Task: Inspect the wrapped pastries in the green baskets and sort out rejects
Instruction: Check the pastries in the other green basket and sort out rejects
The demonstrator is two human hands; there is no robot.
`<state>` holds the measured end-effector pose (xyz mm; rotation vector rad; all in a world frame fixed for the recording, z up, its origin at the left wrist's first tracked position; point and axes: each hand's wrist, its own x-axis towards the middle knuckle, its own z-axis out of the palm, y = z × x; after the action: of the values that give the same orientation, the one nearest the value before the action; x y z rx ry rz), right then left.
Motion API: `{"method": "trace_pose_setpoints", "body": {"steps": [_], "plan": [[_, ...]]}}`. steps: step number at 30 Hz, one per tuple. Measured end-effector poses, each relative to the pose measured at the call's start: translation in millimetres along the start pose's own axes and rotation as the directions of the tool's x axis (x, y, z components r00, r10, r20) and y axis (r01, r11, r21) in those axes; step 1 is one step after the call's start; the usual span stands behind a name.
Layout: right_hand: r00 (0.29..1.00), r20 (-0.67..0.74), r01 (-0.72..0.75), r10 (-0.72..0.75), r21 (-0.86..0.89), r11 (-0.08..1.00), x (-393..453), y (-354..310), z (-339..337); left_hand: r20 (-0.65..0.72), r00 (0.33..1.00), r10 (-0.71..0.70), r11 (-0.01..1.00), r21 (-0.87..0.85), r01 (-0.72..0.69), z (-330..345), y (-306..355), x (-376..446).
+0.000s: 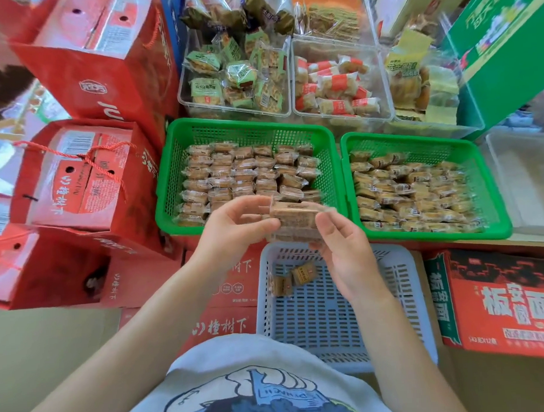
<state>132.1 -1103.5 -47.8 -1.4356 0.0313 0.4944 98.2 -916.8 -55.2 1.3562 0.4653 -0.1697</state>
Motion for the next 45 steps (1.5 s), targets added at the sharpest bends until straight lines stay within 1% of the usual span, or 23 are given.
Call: {"method": "trace_pose_setpoints", "body": {"steps": [3, 4, 6, 9, 12, 14, 17, 19, 21, 23, 24, 26, 28, 31, 33, 36, 38, 39, 41, 42, 45], "plan": [[0.998, -0.068, -0.016, 0.015, -0.012, 1.0, -8, 0, 6, -0.044, 0.997, -0.058, 0.997, -0.054, 0.056, 3, -1, -5], [0.995, -0.103, -0.015, 0.01, -0.043, 0.999, -10, 0, 7, -0.026, 0.998, -0.061, 0.997, -0.056, 0.059, 3, -2, -7], [0.986, -0.167, 0.003, -0.027, -0.142, 0.99, -15, 1, 10, 0.052, 0.997, -0.062, 0.991, -0.113, 0.068, 1, -4, -11], [0.963, -0.233, 0.066, -0.134, -0.28, 0.958, -20, -1, 13, 0.131, 0.989, -0.06, 0.968, -0.233, 0.09, -4, -5, -18], [0.934, -0.297, 0.103, -0.198, -0.307, 0.946, -23, -3, 13, 0.16, 0.985, -0.062, 0.951, -0.289, 0.106, -5, -2, -23], [0.934, -0.282, 0.115, -0.221, -0.347, 0.931, -26, -3, 12, 0.171, 0.984, -0.056, 0.961, -0.257, 0.1, -7, 0, -27], [0.933, -0.245, 0.133, -0.262, -0.444, 0.886, -32, 0, 9, 0.147, 0.989, -0.028, 0.985, -0.167, 0.052, -11, 1, -31], [0.92, -0.269, 0.121, -0.286, -0.499, 0.858, -36, 3, 8, 0.13, 0.991, 0.01, 0.994, -0.106, 0.004, -13, 0, -34], [0.903, -0.322, 0.086, -0.284, -0.513, 0.854, -39, 4, 7, 0.149, 0.987, 0.051, 0.998, -0.053, -0.043, -13, -1, -37], [0.895, -0.352, 0.069, -0.275, -0.5, 0.863, -43, 4, 7, 0.205, 0.973, 0.103, 0.993, 0.028, -0.111, -14, -1, -42], [0.896, -0.358, 0.065, -0.264, -0.48, 0.875, -45, 3, 8, 0.229, 0.965, 0.126, 0.984, 0.096, -0.151, -16, -1, -44], [0.903, -0.371, 0.046, -0.216, -0.417, 0.908, -50, 2, 9, 0.24, 0.959, 0.152, 0.956, 0.212, -0.204, -17, 0, -48], [0.91, -0.379, 0.024, -0.167, -0.355, 0.934, -54, 1, 11, 0.225, 0.962, 0.156, 0.952, 0.227, -0.207, -16, 0, -51], [0.917, -0.374, 0.024, -0.138, -0.294, 0.956, -60, -2, 13, 0.198, 0.97, 0.141, 0.968, 0.178, -0.177, -12, -1, -55], [0.931, -0.352, 0.025, -0.094, -0.195, 0.98, -65, -7, 14, 0.181, 0.976, 0.118, 0.985, 0.106, -0.139, -12, -1, -58], [0.979, -0.202, 0.03, -0.029, 0.002, 1.0, -71, -15, 14, 0.161, 0.984, 0.078, 0.997, -0.022, -0.075, -15, 0, -59], [0.992, -0.114, 0.057, -0.047, 0.082, 0.995, -73, -16, 14, 0.173, 0.983, 0.067, 0.995, -0.082, -0.054, -16, 1, -60], [0.994, -0.092, 0.069, -0.059, 0.102, 0.992, -73, -17, 15, 0.178, 0.982, 0.063, 0.993, -0.107, -0.044, -16, 2, -60], [0.993, -0.091, 0.089, -0.079, 0.111, 0.99, -74, -20, 20, 0.172, 0.984, 0.053, 0.991, -0.131, -0.031, -16, 1, -61], [0.99, -0.113, 0.094, -0.083, 0.104, 0.99, -74, -23, 24, 0.167, 0.985, 0.052, 0.99, -0.14, -0.028, -15, 1, -61], [0.972, -0.231, 0.075, -0.045, 0.123, 0.99, -69, -25, 30, 0.204, 0.975, 0.084, 0.987, -0.15, -0.054, -15, -1, -64]]}}
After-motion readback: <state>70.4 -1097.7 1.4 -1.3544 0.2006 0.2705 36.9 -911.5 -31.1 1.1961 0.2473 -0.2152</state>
